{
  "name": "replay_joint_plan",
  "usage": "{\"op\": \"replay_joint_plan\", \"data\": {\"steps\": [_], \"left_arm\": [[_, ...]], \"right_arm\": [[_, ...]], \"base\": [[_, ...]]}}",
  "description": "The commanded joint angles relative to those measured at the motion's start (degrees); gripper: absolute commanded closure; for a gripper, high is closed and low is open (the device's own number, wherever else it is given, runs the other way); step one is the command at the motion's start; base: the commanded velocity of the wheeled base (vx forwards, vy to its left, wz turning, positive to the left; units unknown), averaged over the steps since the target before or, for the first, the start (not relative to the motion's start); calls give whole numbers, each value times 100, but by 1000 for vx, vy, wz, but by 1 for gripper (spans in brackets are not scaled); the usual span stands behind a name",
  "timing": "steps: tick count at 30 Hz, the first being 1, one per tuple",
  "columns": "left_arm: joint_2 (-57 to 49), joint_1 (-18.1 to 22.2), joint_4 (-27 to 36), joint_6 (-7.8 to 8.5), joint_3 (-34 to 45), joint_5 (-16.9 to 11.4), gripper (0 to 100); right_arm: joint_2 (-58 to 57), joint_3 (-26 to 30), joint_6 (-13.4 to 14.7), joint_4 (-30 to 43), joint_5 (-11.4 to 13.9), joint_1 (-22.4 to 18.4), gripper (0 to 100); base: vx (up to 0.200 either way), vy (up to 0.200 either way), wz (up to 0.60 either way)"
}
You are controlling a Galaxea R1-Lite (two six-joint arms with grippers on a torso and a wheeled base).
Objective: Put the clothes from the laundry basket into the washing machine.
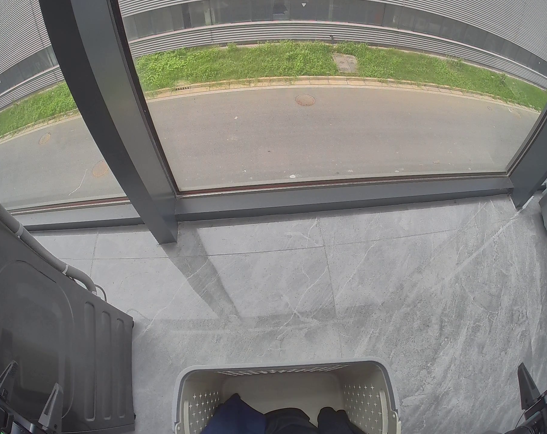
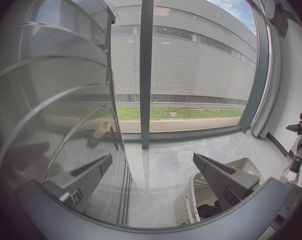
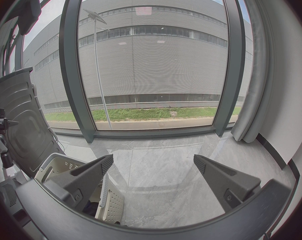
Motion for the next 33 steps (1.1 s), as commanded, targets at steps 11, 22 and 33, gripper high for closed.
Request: {"op": "replay_joint_plan", "data": {"steps": [11,22,33], "left_arm": [[-92,0,0,-3,92,0,0],[-92,0,0,5,92,0,0],[-92,0,0,5,92,0,0]], "right_arm": [[-94,101,-2,0,-1,2,0],[-94,101,-2,0,-1,2,0],[-94,101,-2,0,-1,2,0]], "base": [[0,0,0],[0,0,0],[0,0,0]]}}
